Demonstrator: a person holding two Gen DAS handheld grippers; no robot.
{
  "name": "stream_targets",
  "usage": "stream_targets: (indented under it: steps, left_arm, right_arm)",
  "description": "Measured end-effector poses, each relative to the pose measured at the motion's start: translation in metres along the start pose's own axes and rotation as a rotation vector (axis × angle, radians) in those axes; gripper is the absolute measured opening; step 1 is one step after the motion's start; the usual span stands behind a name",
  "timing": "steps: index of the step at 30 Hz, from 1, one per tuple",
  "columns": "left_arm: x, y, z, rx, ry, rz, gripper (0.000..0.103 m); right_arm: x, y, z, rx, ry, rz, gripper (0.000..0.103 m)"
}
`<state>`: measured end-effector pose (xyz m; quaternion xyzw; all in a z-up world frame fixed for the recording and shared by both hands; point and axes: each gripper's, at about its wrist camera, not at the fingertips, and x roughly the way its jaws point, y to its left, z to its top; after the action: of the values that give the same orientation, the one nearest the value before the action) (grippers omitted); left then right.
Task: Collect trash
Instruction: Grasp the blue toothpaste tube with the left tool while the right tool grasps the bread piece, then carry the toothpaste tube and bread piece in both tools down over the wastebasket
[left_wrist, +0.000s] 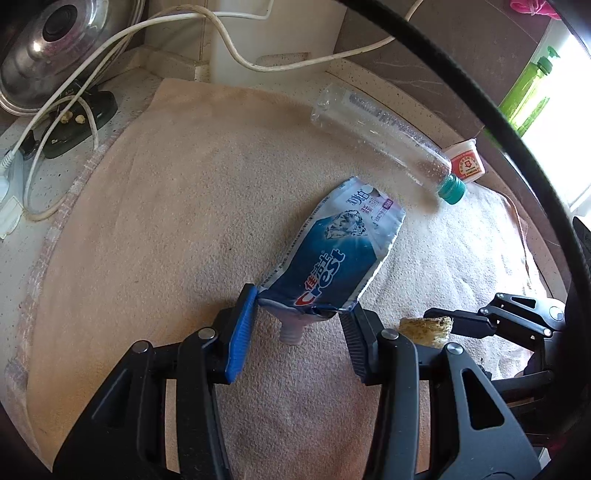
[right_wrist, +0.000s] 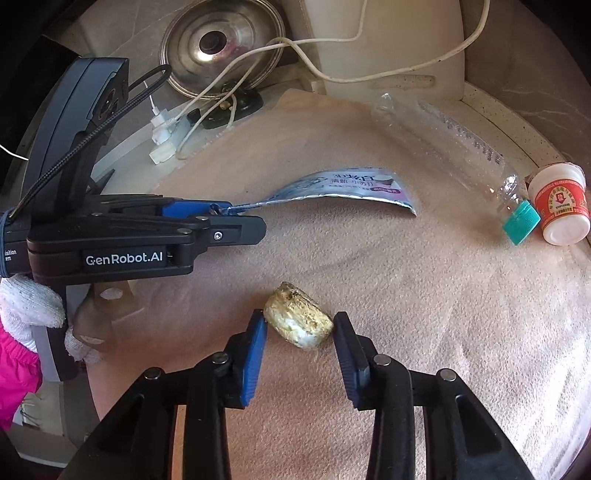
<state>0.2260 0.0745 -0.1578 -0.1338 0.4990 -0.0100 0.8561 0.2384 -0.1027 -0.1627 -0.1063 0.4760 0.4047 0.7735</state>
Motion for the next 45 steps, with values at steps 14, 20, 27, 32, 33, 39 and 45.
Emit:
stream_targets:
  steps: [14, 20, 27, 32, 33, 39, 45]
  left_arm:
    - [-0.044, 0.011, -0.041, -0.05, -0.046, -0.012, 0.045]
    - [-0.07, 0.018, -0.069, -0.066, -0.065, -0.007, 0.045]
    - [-0.103, 0.031, -0.099, -0.083, -0.092, -0.006, 0.045]
    - [-0.126, 0.037, -0.118, -0.083, -0.109, -0.006, 0.045]
    - [-0.131, 0.039, -0.122, -0.081, -0.112, -0.007, 0.045]
    - [-0.156, 0.045, -0.15, -0.067, -0.118, -0.012, 0.045]
    - [-0.177, 0.054, -0.177, -0.062, -0.117, -0.02, 0.045]
  right_arm:
    - [-0.046, 0.004, -0.031, 0.072, -0.066, -0.016, 0.037]
    - [-0.063, 0.013, -0.045, 0.072, -0.08, -0.035, 0.037]
    - [-0.078, 0.031, -0.062, 0.077, -0.089, -0.043, 0.037]
    - [-0.088, 0.047, -0.072, 0.08, -0.098, -0.04, 0.037]
    - [-0.091, 0.051, -0.074, 0.08, -0.102, -0.039, 0.037]
    - [-0.101, 0.074, -0.089, 0.093, -0.115, -0.037, 0.037]
    - [-0.109, 0.101, -0.107, 0.107, -0.121, -0.034, 0.037]
